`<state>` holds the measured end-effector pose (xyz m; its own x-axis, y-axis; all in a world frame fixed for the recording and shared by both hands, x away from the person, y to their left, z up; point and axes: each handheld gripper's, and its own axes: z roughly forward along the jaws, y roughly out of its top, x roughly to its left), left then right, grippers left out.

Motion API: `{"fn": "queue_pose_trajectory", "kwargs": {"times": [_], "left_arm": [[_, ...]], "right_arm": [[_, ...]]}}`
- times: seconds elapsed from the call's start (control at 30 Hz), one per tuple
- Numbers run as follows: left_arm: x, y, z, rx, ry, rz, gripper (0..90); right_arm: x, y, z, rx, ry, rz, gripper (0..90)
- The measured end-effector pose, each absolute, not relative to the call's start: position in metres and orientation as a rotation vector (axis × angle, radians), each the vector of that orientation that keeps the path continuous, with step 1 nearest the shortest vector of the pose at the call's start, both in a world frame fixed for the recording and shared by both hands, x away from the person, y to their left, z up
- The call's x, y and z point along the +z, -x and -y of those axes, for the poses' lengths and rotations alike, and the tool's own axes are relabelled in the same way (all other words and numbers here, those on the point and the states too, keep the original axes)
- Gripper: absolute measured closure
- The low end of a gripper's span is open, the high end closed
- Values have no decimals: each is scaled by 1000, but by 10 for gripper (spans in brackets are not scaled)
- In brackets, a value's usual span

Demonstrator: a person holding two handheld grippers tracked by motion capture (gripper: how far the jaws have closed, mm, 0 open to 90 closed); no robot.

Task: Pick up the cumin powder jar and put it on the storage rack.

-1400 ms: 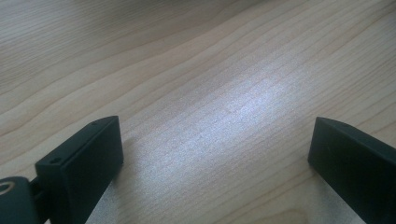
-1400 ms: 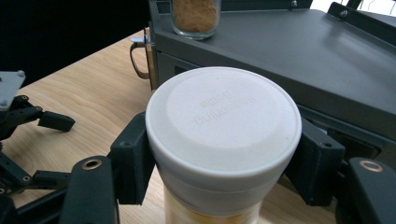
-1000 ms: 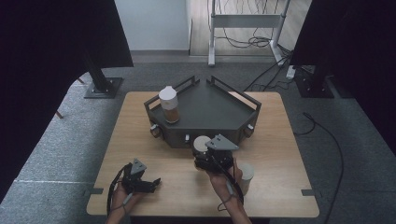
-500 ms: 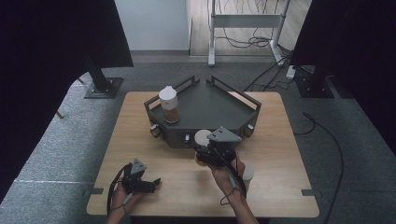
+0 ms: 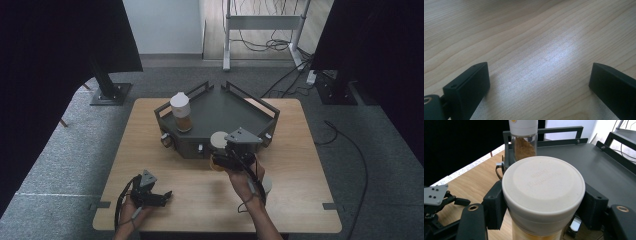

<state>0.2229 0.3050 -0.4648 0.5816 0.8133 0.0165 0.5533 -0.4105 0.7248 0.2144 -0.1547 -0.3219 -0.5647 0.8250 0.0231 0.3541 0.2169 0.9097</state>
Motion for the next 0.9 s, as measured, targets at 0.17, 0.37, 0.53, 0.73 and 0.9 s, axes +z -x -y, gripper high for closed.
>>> {"fn": "queue_pose_trajectory", "kwargs": {"times": [0.17, 0.37, 0.53, 0.73, 0.9], "left_arm": [[-465, -223, -305, 485, -2123, -1083, 30], [-465, -223, -305, 485, -2124, -1082, 30], [-465, -223, -305, 485, -2124, -1082, 30], [-465, -223, -305, 484, -2123, -1083, 30], [-465, -223, -305, 484, -2123, -1083, 30]], "right_arm": [[-319, -220, 158, 1338, -1100, -2023, 329], [-316, -224, 159, 1334, -1105, -2016, 329], [-314, -227, 157, 1327, -1107, -2004, 329], [-310, -233, 157, 1328, -1109, -1999, 329], [-305, -238, 156, 1321, -1110, -1993, 329]]}}
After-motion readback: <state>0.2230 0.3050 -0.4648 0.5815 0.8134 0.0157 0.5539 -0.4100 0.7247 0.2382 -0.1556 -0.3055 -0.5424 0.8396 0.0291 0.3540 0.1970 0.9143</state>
